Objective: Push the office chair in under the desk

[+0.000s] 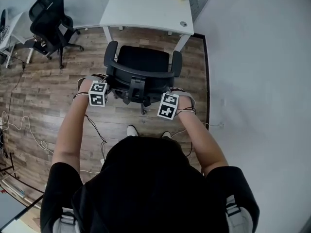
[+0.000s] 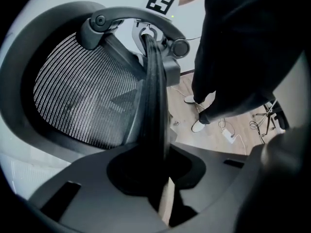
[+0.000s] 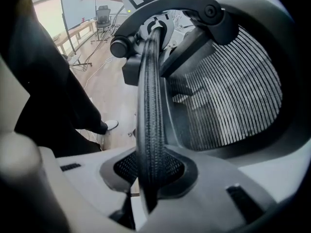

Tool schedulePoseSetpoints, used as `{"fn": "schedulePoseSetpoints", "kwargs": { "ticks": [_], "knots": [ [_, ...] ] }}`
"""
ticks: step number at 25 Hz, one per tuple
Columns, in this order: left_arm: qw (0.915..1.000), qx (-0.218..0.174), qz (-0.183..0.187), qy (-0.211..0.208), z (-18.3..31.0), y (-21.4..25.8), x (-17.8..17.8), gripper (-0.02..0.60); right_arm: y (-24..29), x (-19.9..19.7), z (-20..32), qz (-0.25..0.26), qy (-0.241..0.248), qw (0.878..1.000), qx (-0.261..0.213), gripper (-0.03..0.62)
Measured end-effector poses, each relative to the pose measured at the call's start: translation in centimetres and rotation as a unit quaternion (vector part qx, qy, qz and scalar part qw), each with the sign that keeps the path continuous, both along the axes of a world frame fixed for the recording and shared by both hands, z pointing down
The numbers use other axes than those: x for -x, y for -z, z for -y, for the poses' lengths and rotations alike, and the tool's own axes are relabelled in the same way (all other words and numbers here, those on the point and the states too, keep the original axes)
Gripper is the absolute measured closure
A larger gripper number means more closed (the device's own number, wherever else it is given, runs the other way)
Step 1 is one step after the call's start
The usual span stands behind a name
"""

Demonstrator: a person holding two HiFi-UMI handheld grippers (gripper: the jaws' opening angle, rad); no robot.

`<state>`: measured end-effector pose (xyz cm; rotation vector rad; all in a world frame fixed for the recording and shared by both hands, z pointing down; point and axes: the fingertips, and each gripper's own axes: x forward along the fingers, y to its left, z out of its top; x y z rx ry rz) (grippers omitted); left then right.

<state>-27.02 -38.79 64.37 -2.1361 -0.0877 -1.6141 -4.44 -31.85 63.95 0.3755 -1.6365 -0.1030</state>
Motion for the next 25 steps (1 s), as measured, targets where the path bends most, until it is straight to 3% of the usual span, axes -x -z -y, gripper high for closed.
{"fn": "schedulePoseSetpoints", "kwargs": {
  "ticks": [12, 25],
  "knots": [
    [0.9996, -0.017, 0.0, -0.024, 2.6, -0.4, 0.1, 0.514, -0.8, 0.6, 1.5, 0.005, -0.022, 1.0, -0.011, 0.519],
    [0.9997, -0.021, -0.001, -0.012, 8.9, -0.4, -1.9, 0.517, -0.7, -1.5, 8.4, 0.004, -0.011, 1.0, -0.009, 0.517]
  ]
}}
